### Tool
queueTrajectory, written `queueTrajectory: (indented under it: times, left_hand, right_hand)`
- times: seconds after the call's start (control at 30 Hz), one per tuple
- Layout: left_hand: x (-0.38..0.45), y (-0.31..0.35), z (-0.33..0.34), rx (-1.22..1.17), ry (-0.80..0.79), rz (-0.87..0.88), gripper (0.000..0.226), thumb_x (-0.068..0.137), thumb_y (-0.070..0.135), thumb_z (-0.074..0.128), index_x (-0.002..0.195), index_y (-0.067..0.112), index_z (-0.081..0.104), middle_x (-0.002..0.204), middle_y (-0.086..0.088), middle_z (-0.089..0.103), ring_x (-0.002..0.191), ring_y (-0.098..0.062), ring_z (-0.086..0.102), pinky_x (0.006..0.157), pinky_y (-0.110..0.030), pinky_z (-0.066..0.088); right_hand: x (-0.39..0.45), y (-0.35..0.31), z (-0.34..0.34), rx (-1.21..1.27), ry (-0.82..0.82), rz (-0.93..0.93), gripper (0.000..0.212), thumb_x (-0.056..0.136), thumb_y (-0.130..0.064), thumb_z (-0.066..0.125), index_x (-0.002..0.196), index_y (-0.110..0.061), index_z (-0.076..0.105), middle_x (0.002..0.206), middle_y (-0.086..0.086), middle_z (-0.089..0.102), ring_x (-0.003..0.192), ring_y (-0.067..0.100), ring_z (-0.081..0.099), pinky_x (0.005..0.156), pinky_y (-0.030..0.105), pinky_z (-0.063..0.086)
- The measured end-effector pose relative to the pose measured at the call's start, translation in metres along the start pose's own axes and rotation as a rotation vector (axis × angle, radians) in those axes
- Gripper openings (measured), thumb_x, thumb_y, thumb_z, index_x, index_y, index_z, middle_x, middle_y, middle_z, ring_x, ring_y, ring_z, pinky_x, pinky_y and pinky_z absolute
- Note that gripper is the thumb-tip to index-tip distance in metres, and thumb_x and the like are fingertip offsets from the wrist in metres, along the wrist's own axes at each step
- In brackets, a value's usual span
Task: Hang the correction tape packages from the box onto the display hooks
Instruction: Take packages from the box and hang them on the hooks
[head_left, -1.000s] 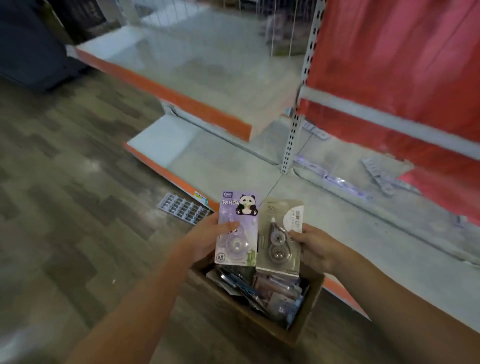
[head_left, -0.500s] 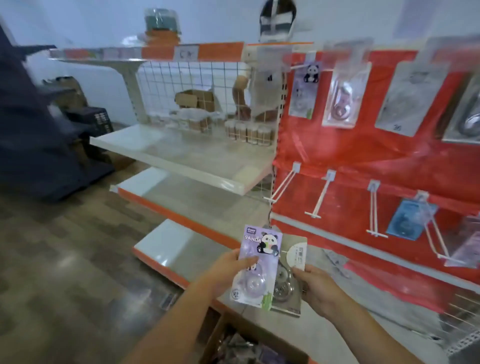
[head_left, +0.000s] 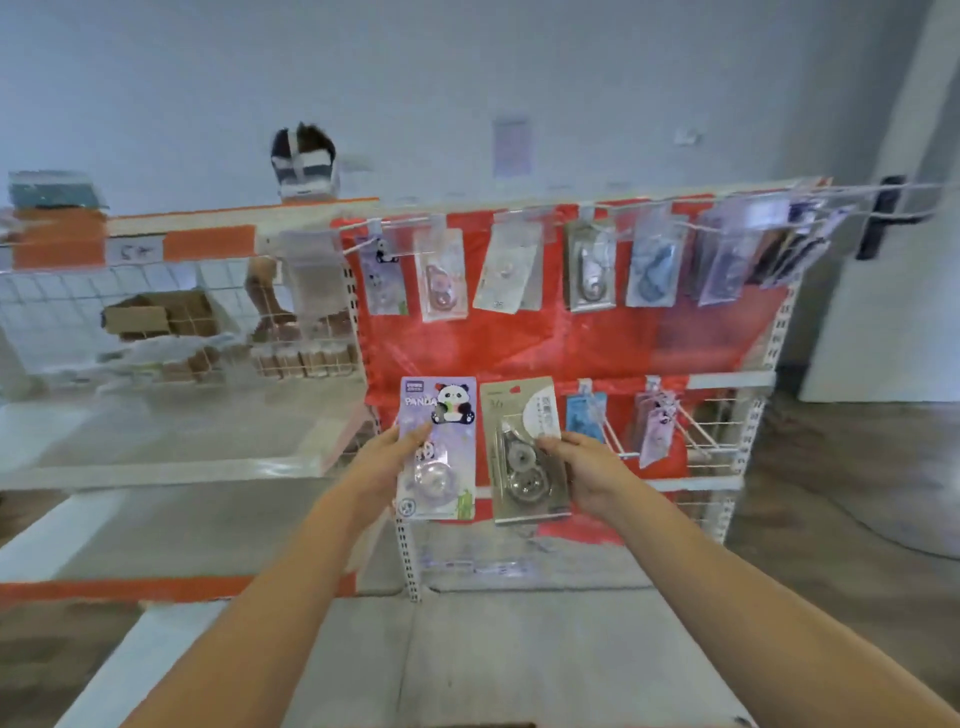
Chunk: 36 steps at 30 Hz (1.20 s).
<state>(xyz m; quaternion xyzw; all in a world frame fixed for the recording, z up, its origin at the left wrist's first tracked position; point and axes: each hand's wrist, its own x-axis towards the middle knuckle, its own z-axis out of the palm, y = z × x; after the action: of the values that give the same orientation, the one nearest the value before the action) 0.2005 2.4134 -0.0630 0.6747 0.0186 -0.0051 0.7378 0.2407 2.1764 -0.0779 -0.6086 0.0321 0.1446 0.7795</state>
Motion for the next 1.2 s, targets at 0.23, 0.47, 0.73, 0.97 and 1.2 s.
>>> queueTrajectory:
  times: [0.23,0.47,0.73,0.97,1.2]
  left_hand:
    - [0.039,-0.008,0.006,-0.019,0.021,0.007,0.090,0.051,0.067,0.082,0.124,0.020,0.062,0.131,-0.003,0.060,0.128,-0.027,0.049,0.112,-0.055,0.029]
    - [0.044,0.026,-0.004,0.033,0.232,0.077,0.061,0.067,0.064,0.072,0.110,0.021,0.065,0.119,0.000,0.066,0.111,-0.020,0.059,0.102,-0.045,0.042]
    - [0.065,0.069,-0.041,0.118,0.490,0.176,0.034,0.094,0.041,0.054,0.116,0.015,0.057,0.100,0.003,0.057,0.075,-0.006,0.052,0.060,-0.022,0.040]
    - [0.083,0.105,-0.077,0.101,0.544,0.204,0.025,0.093,0.040,0.056,0.106,0.018,0.055,0.091,0.007,0.054,0.071,-0.001,0.047,0.055,-0.017,0.035]
    - [0.110,0.123,-0.105,0.194,0.437,0.240,0.041,0.092,0.050,0.052,0.121,0.021,0.054,0.095,0.012,0.056,0.079,-0.006,0.050,0.061,-0.021,0.036]
  right_hand:
    - [0.003,-0.017,-0.005,0.020,0.056,-0.070,0.027,0.091,-0.009,0.060,0.117,-0.001,0.057,0.092,0.012,0.068,0.076,0.023,0.065,0.068,0.034,0.056]
    - [0.048,-0.035,0.024,0.059,-0.028,-0.091,0.022,0.091,-0.011,0.060,0.112,-0.004,0.059,0.096,0.010,0.068,0.080,0.022,0.064,0.068,0.035,0.055]
    - [0.093,-0.051,0.078,0.102,-0.192,-0.092,0.011,0.089,-0.009,0.061,0.100,-0.007,0.062,0.086,0.011,0.072,0.075,0.025,0.067,0.084,0.046,0.054]
    - [0.108,-0.057,0.109,0.070,-0.192,-0.125,0.003,0.090,-0.011,0.061,0.093,-0.010,0.062,0.073,0.004,0.073,0.065,0.021,0.068,0.071,0.038,0.056]
    - [0.116,-0.061,0.130,0.077,-0.115,-0.187,0.004,0.090,-0.009,0.059,0.088,-0.010,0.062,0.068,0.003,0.071,0.058,0.017,0.067,0.053,0.029,0.056]
